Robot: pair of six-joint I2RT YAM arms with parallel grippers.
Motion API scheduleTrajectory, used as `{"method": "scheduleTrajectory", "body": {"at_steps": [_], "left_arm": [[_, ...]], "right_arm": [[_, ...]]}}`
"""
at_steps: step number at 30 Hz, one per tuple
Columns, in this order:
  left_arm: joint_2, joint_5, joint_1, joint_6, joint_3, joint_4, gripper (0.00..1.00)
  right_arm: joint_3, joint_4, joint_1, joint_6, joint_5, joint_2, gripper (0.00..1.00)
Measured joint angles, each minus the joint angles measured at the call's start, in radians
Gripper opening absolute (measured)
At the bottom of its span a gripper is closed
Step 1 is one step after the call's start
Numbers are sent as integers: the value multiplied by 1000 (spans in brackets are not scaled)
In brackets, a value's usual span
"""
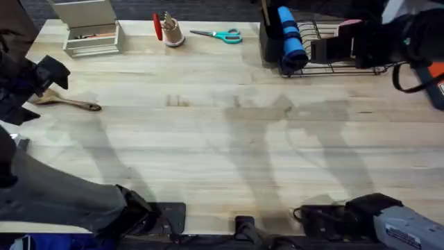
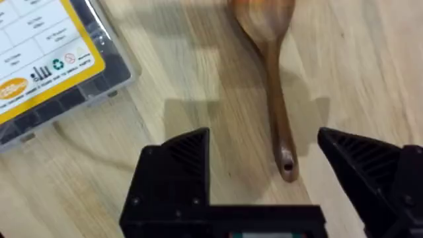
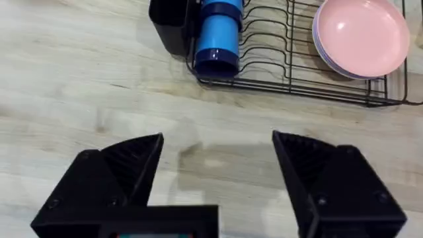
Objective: Pick up the spoon on the table one by one and put them onto the rack
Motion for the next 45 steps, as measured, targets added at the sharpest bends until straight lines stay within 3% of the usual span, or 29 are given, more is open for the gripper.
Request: {"method": "scheduleTrajectory", "body": {"at_steps": [9,22,30,33,45], "left_arm": [[121,19,4,0,111,-19,995],[238,22,4,0,130,18,995],[305,23,4,0,179,-40,992],[308,26,4,0,185,-45,920],[308,25,4,7,185,-43,357]], "right_arm": [[0,0,0,0,0,0,992],[0,0,0,0,0,0,992],[0,0,0,0,0,0,992],[0,1,0,0,0,0,992],[0,1,0,0,0,0,992]]}}
